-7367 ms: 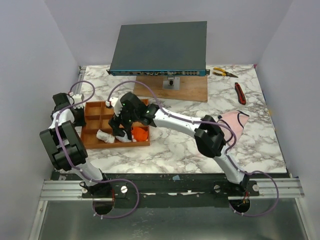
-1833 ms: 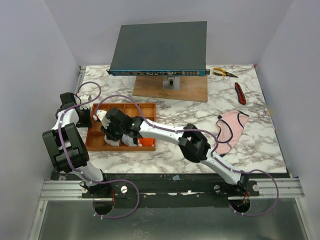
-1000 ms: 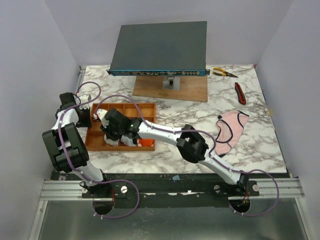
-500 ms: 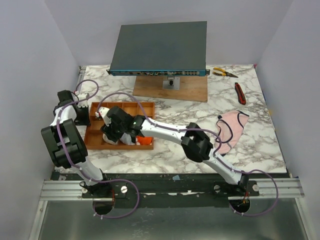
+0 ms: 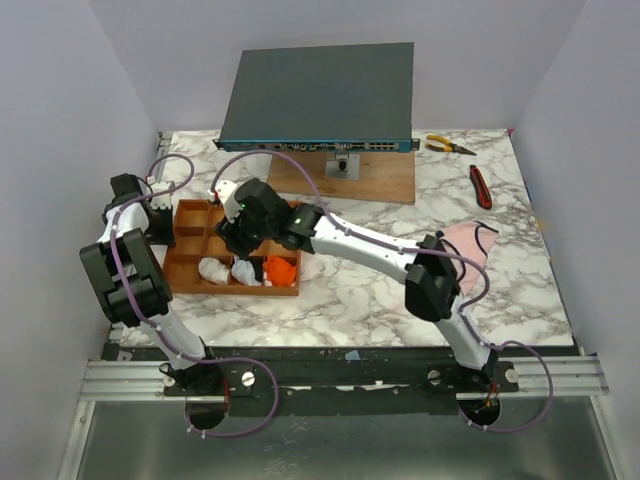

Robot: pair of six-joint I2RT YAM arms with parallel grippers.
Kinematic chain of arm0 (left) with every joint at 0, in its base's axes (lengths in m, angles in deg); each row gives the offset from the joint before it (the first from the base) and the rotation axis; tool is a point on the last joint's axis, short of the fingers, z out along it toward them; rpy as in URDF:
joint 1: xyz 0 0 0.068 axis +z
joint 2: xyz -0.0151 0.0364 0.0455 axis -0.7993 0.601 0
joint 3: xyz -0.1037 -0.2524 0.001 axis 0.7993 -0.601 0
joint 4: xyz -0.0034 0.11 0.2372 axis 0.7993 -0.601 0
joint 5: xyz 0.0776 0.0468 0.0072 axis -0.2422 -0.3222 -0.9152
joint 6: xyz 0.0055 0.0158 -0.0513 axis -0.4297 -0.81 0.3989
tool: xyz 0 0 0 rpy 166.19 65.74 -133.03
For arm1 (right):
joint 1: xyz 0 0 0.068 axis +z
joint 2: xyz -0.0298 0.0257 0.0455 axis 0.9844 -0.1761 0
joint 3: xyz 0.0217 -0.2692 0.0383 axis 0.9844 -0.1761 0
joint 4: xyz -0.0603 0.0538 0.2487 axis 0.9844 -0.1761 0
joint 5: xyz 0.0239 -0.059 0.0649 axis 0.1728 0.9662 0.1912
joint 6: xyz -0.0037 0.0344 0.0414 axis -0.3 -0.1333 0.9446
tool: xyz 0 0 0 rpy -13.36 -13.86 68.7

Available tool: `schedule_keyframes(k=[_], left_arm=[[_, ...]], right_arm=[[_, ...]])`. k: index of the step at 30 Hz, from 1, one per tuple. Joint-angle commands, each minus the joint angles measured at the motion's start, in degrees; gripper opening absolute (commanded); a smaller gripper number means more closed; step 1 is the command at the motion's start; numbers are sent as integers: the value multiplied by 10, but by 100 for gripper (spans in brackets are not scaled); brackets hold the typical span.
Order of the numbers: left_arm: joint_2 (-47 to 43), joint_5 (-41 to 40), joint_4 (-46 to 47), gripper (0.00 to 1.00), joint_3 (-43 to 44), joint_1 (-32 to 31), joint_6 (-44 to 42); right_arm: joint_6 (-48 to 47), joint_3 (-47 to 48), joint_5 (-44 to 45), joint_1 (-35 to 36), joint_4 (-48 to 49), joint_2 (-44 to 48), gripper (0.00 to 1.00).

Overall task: Roll the underwear
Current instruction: Move the storage box to the corner of the board.

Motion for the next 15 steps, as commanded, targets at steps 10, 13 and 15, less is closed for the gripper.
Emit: schedule_keyframes(k=[10, 13, 15], left_arm=[[14, -69, 0, 0, 42, 7, -83], [19, -85, 2, 0, 35, 6, -85], [13, -94, 17, 0, 23, 10, -79]], right_arm=[[-82, -278, 42, -85, -39, 230, 59], [-98, -339, 55, -117, -47, 283, 59], [-107, -384, 48, -152, -53, 319, 59]])
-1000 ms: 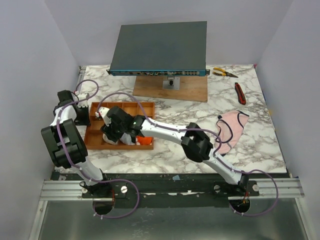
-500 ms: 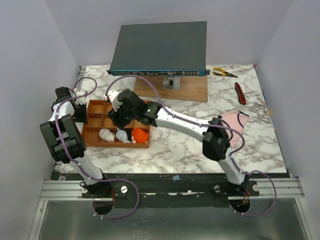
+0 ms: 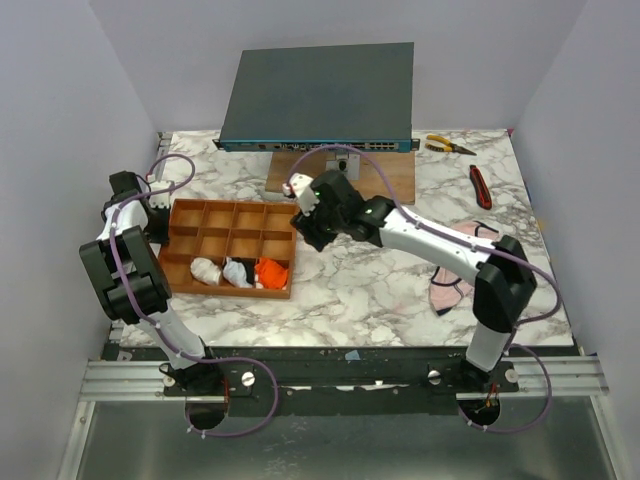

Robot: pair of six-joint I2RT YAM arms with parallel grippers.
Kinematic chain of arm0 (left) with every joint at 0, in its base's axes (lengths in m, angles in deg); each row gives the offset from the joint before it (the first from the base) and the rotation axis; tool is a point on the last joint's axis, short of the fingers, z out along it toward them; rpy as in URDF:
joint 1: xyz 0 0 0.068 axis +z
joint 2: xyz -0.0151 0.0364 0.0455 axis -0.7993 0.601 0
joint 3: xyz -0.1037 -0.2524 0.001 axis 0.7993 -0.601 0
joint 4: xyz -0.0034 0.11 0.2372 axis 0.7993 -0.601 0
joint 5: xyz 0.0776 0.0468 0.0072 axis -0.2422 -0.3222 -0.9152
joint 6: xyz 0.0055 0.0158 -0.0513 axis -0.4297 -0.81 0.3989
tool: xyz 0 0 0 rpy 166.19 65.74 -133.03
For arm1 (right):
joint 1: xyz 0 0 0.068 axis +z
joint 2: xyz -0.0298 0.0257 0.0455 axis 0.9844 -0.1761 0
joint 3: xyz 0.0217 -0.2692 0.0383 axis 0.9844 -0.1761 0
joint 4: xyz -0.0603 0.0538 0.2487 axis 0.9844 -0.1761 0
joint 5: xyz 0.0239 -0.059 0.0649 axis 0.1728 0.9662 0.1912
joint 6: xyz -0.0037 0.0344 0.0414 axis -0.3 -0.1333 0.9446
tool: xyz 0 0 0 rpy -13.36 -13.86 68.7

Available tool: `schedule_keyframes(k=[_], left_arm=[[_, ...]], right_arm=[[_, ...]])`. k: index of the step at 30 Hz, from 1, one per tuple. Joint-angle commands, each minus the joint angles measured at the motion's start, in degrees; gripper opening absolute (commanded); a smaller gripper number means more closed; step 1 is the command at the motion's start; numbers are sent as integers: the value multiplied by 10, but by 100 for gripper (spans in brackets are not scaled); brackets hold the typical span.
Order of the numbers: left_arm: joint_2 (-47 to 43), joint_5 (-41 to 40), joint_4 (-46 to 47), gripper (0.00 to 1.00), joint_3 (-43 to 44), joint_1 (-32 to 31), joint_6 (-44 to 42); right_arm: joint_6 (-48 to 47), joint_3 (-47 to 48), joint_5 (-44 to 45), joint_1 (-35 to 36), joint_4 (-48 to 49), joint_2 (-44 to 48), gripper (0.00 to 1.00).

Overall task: Roll the underwear
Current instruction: Move the storage box to the corner of the board.

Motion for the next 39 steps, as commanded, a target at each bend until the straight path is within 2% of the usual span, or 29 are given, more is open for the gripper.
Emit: schedule_keyframes(k=[1, 7, 10, 16, 19, 20, 23, 24, 30, 35, 39], left_arm=[[-6, -48, 24, 0, -6, 12, -24], [-18, -35, 43, 1, -34, 19, 7], [-23, -23, 48, 7, -45, 20, 20], [-67, -9, 72, 39, -75, 21, 29], [-105, 6, 82, 54, -84, 22, 37], [-119, 12, 80, 68, -83, 22, 39], [-159, 38, 70, 87, -78, 21, 49], [-171, 48, 65, 98, -77, 21, 52], [-282, 121, 27, 98, -81, 4, 45], [-390, 167, -1, 99, -104, -77, 13], [-448, 184, -29, 98, -105, -171, -2]], right_arm=[[-34, -85, 18, -67, -30, 90, 59], [-81, -211, 2, -181, -38, 200, 59], [-94, -267, 6, -232, -42, 248, 59], [-134, -356, 2, -297, -78, 341, 60], [-141, -383, 27, -323, -87, 374, 61], [-143, -389, 41, -335, -89, 377, 61], [-151, -395, 55, -385, -93, 376, 60], [-151, -395, 57, -402, -94, 370, 60], [-174, -408, 41, -495, -104, 344, 59], [-234, -412, -81, -500, -189, 370, 58], [-295, -429, -148, -500, -236, 388, 58]])
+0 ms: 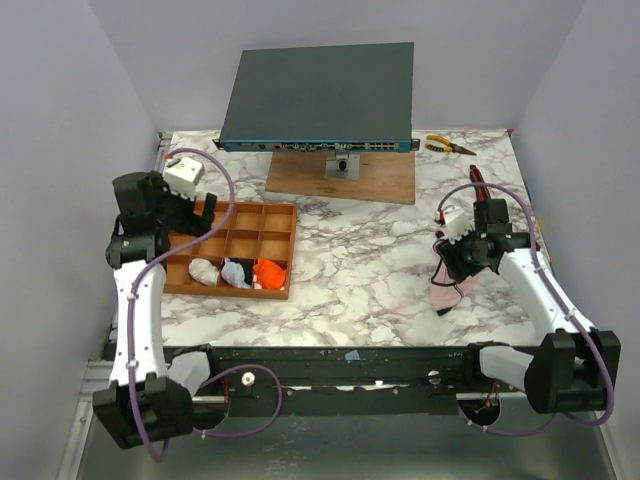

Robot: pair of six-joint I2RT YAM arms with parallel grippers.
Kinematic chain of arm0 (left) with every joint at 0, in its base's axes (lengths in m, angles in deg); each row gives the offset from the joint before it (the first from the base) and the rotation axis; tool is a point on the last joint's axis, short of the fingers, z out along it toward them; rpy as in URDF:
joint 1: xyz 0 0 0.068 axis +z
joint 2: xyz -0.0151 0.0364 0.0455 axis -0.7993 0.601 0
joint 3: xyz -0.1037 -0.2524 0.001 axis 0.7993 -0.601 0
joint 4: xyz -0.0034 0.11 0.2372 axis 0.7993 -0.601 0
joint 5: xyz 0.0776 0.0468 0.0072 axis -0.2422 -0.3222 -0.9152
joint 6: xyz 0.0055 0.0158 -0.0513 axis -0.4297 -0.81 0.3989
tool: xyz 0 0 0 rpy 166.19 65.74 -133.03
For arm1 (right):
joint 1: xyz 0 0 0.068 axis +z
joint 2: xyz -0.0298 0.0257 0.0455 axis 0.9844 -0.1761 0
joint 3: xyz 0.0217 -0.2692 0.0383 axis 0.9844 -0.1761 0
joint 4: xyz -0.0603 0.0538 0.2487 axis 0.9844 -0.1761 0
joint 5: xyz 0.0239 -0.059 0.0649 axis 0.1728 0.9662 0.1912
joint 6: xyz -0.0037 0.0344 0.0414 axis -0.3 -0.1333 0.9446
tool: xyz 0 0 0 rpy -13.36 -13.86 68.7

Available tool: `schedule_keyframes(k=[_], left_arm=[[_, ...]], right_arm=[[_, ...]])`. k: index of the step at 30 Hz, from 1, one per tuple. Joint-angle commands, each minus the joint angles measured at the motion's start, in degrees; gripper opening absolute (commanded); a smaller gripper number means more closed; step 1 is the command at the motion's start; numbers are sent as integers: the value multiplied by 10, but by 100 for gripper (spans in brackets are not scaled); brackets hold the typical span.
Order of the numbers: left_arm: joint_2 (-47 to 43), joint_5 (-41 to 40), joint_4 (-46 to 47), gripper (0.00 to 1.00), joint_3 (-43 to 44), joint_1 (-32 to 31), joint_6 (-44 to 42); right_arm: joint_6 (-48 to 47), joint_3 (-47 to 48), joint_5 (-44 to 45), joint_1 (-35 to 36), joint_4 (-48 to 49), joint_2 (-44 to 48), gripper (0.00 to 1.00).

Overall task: Roll the underwear
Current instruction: Move the storage box to the corner of the board, then pick up the underwear from the center of the board.

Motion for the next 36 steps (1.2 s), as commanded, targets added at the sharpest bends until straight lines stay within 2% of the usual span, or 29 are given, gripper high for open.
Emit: schedule_keyframes(k=[1, 6, 11, 22, 36], left_arm=[[-51, 64, -59, 98, -2, -97, -29], [-49, 54, -69, 98, 14, -213, -17], [-15, 17, -70, 98, 33, -281, -4], [34, -27, -67, 98, 38, -330, -26], [65, -56, -66, 98, 46, -346, -45]], right_arm=[[-79, -26, -117, 1, -79, 27, 58], [-103, -59, -133, 1, -49, 7, 58], [-104, -69, -166, 1, -15, -28, 58], [-131, -34, -160, 2, -6, -78, 58], [-162, -26, -187, 13, -24, -136, 56]])
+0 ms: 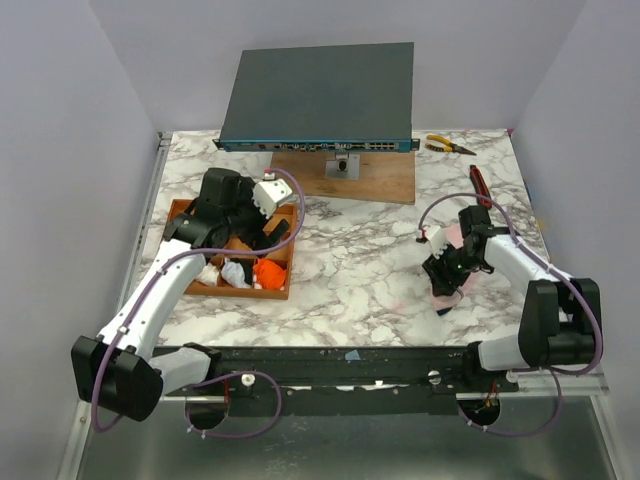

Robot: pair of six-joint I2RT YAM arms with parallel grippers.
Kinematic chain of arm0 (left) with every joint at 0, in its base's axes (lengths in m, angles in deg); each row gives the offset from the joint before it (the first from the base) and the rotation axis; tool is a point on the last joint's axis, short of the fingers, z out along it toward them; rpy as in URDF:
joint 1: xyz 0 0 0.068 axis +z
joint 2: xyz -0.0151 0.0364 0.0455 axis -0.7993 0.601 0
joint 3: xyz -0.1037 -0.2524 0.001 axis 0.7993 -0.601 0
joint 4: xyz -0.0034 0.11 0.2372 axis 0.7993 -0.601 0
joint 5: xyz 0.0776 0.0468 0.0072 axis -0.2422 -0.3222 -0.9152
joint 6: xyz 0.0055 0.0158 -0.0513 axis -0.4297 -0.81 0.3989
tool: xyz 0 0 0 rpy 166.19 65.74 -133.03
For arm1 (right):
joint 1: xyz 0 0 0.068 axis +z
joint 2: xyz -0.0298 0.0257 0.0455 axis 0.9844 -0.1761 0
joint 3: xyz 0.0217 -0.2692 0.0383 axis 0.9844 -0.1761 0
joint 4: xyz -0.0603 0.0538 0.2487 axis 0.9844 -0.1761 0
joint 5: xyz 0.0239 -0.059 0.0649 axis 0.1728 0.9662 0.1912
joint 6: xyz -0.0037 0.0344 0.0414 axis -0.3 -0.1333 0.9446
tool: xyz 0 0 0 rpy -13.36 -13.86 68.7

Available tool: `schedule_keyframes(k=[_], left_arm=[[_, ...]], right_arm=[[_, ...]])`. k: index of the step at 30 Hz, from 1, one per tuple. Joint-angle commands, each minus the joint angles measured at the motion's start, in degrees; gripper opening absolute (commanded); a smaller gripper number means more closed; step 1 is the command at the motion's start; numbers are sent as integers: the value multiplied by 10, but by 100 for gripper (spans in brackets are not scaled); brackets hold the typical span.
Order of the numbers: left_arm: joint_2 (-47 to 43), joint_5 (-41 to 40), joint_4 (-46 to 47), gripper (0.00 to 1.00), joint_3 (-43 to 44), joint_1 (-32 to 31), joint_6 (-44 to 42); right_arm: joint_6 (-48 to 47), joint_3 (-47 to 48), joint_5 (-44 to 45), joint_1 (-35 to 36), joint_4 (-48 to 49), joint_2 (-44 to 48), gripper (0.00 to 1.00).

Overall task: Roll the underwear
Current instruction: Pick up the underwear from the center of the board.

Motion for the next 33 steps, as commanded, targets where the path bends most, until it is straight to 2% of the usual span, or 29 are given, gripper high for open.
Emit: schedule_keyframes(k=[1, 6, 11, 12, 17, 20, 22, 33], left_arm=[[11, -24, -10, 98, 27, -5, -13], [20, -28, -10, 98, 36, -8, -15], [28, -19, -2, 99, 43, -11, -11], [31, -17, -1, 99, 45, -12, -10], [39, 2, 0, 98, 61, -16, -3], [45, 3, -1, 98, 67, -20, 0], [48, 1, -1, 98, 68, -20, 0], [58, -3, 6, 99, 58, -25, 9]], right_arm=[[-11, -4, -30, 12, -3, -20, 54], [11, 17, -39, 13, 0, 2, 33], [33, 95, -71, 13, -52, 27, 2], [34, 112, -83, 13, -67, 28, 1], [51, 176, -121, 15, -120, 25, 1], [37, 176, -77, 16, -129, 23, 30], [23, 153, -44, 15, -119, 23, 40], [-13, 27, 0, 21, -56, -7, 49]])
